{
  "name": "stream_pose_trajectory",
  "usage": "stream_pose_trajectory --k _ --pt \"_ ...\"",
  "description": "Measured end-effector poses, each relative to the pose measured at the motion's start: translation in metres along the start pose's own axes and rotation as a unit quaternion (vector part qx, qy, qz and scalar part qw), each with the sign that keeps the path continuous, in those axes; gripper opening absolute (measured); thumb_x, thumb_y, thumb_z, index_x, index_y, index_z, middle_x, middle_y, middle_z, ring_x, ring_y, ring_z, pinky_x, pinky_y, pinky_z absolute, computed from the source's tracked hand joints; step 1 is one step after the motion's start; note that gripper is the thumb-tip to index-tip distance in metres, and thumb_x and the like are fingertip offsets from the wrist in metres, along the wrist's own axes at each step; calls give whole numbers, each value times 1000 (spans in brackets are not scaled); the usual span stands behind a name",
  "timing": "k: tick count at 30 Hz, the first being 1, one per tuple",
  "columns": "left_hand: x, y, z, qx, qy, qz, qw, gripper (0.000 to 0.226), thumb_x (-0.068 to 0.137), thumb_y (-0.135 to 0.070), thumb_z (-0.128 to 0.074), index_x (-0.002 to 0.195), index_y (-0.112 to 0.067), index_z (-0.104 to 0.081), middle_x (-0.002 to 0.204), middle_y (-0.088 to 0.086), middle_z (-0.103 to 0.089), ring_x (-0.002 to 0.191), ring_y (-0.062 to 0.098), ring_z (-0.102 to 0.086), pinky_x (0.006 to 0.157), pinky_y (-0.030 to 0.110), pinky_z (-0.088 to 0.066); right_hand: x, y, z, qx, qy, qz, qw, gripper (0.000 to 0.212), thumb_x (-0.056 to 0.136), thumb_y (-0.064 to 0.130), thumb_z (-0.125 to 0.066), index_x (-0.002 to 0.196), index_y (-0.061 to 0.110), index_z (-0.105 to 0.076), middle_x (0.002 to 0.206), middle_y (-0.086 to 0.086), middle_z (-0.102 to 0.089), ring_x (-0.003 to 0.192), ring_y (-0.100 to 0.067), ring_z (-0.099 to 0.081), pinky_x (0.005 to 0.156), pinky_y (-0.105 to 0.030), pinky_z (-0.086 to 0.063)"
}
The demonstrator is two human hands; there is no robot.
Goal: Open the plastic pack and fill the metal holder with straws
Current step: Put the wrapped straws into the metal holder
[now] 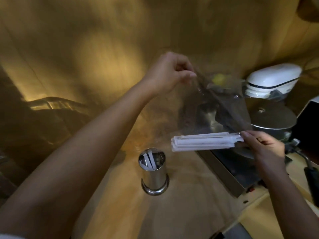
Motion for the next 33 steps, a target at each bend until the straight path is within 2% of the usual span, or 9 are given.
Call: stream_pose_trajectory --k 4,8,12,20,23,25,29,31,33 --pt "12 -19 -6 -22 6 -24 999 17 84 -12 -65 89 4 -66 76 12 -67 72 21 -66 68 28 -53 8 14 19 -5 -36 19 999 8 81 13 -65 79 20 -68 58 20 -69 52 4 -62 44 -11 -48" --pt "19 -21 -12 -55 -3 -3 998 14 83 -9 -66 87 4 -66 66 1 -62 61 11 -62 57 16 -48 13 24 32 0 -42 40 998 12 80 13 -66 76 23 -69 59 17 -71 55 3 -62 55 -9 -50" --pt "16 -13 -14 -78 -12 25 997 6 83 -8 -66 83 -2 -64 67 8 -63 58 9 -59 49 8 -41 17 26 35 -15 -27 48 998 13 78 17 -69 73 28 -73 64 15 -72 60 -1 -64 63 -11 -52" --pt "1 18 1 -120 -41 79 989 18 82 -4 -66 68 -12 -60 56 3 -61 41 -4 -56 45 8 -39 22 41 8 -43 31 50 997 14 80 16 -67 71 27 -71 62 17 -71 56 3 -64 50 -7 -47" --pt "-9 33 9 -135 -54 99 984 23 82 -5 -66 63 -16 -58 42 -9 -62 42 -5 -56 44 9 -39 22 41 -2 -36 70 30 996 8 81 19 -65 76 23 -70 63 12 -72 59 -1 -67 46 -14 -52" --pt "-17 44 14 -146 -66 111 981 23 82 -6 -66 63 -17 -58 48 -7 -63 44 -4 -57 45 10 -40 23 40 -10 -28 92 12 995 5 80 18 -65 80 21 -70 64 10 -72 61 -3 -67 46 -18 -54" --pt "-30 60 24 -152 -82 132 976 25 82 -6 -67 62 -19 -58 42 -11 -63 45 -2 -58 45 12 -40 30 38 -27 -72 100 48 991 5 78 12 -66 82 14 -70 62 8 -70 64 -4 -64 60 -12 -53" --pt "-36 68 28 -158 -95 137 973 26 81 -6 -67 62 -20 -58 49 -7 -65 47 0 -60 47 14 -41 31 39 -34 -94 120 73 986 6 79 13 -66 83 16 -70 68 4 -71 69 -9 -64 68 -20 -53" --pt "-43 75 30 -166 -104 146 970 25 81 -6 -68 63 -20 -57 59 -2 -65 49 3 -61 49 17 -41 34 39 -39 -102 133 95 981 6 79 14 -67 82 18 -70 67 7 -72 66 -5 -63 66 -15 -52"
Point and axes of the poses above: each hand's wrist, its own x-axis towards the middle knuckle, its own z-axis out of the back of the hand, y = z × x, the point moved 3 cm from there along x, towards the middle knuckle
